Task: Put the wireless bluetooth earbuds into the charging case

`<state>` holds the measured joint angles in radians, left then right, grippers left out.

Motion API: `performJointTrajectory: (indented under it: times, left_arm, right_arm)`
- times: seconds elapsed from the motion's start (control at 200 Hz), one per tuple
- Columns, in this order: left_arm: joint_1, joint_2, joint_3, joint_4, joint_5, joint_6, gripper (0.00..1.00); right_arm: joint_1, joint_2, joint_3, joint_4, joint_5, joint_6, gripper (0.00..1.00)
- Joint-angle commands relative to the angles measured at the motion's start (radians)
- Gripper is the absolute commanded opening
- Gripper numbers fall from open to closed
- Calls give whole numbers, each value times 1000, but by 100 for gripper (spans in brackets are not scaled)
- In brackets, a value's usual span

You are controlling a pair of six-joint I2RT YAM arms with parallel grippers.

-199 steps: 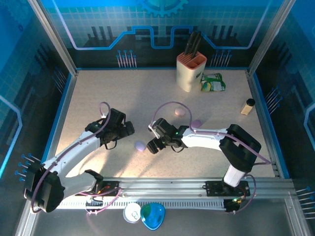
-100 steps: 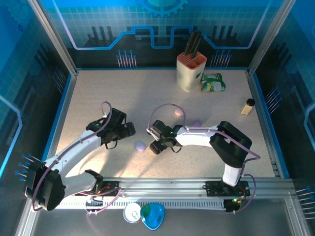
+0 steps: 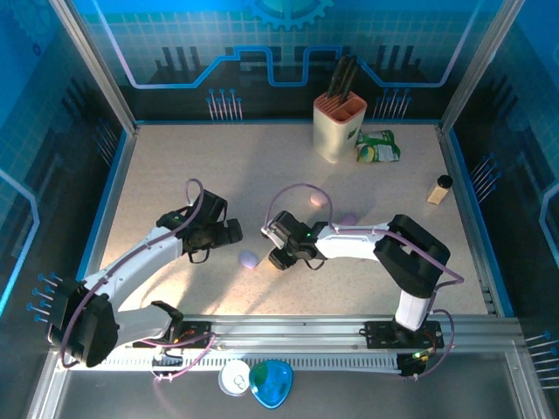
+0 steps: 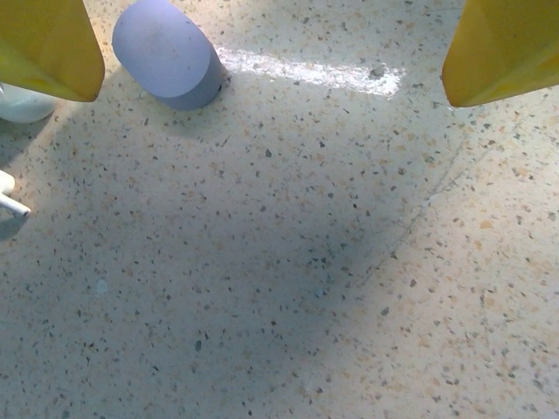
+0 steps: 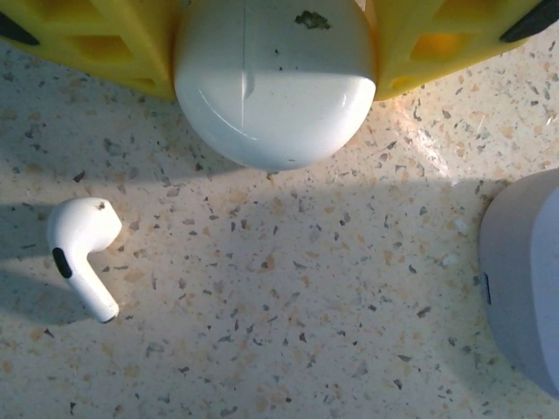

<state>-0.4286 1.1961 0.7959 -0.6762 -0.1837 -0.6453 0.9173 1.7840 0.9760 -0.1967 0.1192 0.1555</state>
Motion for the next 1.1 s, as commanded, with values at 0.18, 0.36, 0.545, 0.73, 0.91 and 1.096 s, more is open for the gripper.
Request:
performJointTrajectory:
  times: [0.18,0.36,0.545,0.73,0.91,1.096]
  left_arm:
    - [-10,8,73,0,259,106,99]
    - [-11,-12,96,63,467,129,99]
    - [-16,-81,79,163,618,120,97]
    - [-54,-67,80,214,725,103,90]
    - [-88,-32,74,259,769,90,77]
    - [-113,11,80,310,788,74,67]
  right_arm:
    - [-64,-242,-166,116,-115,-229,49]
    - [-100,-414,-262,175,-219,-401,51]
    - [-132,-534,-314,238,-320,-470,53]
    - [-132,-576,-300,224,-320,-491,51]
    - [-129,-610,-293,229,-363,-486,49]
    - [-129,-621,-289,237,-416,-476,49]
